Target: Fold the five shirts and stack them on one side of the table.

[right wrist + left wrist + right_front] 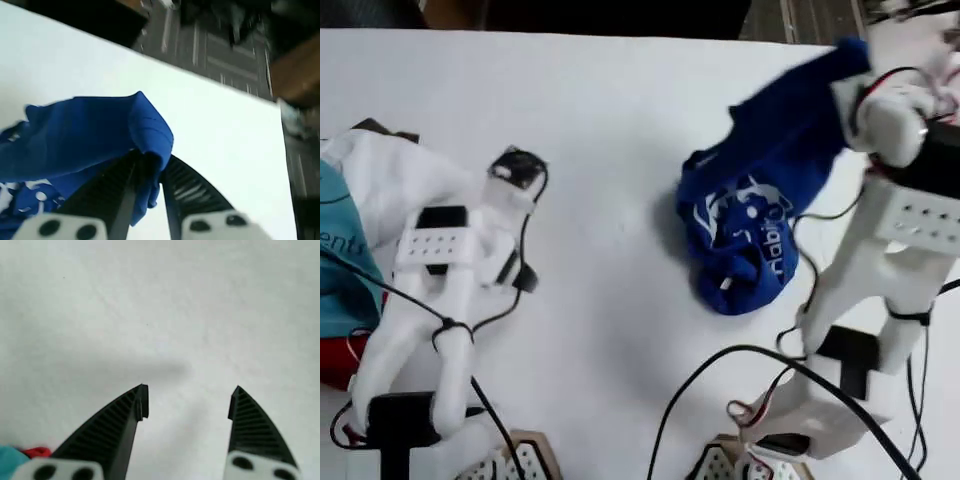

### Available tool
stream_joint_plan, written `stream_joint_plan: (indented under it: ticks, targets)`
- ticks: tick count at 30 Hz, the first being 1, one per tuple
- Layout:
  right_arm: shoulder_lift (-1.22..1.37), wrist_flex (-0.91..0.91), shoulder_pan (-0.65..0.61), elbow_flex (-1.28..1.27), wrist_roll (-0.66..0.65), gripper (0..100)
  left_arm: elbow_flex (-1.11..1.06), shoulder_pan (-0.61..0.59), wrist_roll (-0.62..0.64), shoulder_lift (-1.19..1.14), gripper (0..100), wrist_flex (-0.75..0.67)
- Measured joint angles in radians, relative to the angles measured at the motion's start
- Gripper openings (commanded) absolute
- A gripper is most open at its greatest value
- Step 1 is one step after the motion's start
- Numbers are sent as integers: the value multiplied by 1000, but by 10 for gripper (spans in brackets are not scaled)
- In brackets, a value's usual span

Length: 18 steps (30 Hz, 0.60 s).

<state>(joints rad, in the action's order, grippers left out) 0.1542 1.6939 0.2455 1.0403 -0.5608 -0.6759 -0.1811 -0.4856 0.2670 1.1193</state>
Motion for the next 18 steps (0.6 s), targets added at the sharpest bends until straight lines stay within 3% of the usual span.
stream_joint_plan:
  ticks: [7, 18]
  targets:
    - [58, 8, 193, -52, 0, 20, 6, 95, 2, 0, 278, -3]
    - [58, 8, 331, -118, 0, 20, 129, 592, 149, -55, 283, -201]
